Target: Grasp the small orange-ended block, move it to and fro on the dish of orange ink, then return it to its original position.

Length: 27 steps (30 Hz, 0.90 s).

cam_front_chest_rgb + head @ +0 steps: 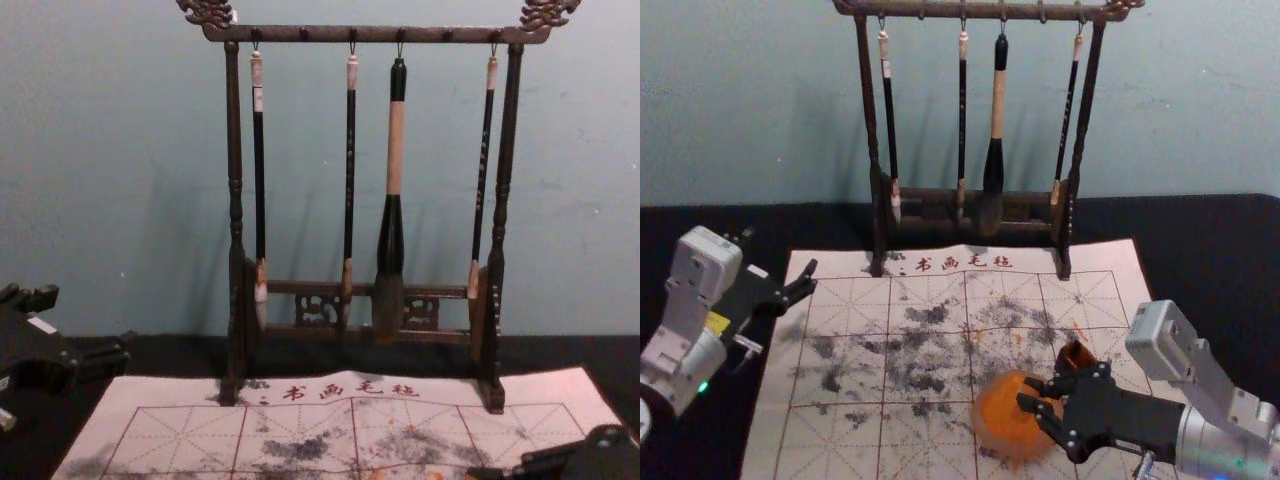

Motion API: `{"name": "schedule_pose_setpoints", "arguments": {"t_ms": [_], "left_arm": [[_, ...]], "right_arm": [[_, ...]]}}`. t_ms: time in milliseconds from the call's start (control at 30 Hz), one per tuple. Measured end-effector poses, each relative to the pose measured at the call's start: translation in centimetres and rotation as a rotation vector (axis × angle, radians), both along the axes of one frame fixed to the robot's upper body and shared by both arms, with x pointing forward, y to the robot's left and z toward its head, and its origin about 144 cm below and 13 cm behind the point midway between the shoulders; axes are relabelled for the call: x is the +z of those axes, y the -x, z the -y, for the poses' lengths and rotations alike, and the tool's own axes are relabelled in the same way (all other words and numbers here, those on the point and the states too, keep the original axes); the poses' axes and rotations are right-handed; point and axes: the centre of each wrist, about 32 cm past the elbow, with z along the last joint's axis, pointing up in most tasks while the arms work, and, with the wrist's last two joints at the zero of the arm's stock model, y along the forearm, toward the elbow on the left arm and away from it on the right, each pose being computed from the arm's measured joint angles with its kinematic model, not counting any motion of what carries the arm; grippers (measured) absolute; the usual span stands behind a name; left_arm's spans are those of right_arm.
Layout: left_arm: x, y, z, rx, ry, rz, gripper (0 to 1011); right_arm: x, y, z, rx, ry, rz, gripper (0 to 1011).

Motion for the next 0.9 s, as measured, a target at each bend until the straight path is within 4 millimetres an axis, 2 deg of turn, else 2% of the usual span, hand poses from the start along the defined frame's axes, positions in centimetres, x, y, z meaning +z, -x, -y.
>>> {"name": "schedule_pose_setpoints", "arguments": {"t_ms": [900], "left_arm": [[0.0, 0.0, 0.0, 0.0, 0.0, 0.0, 1001]], "right_arm": [[-0.8, -1.4, -1.5, 0.014, 0.034, -0.033, 82]]}}
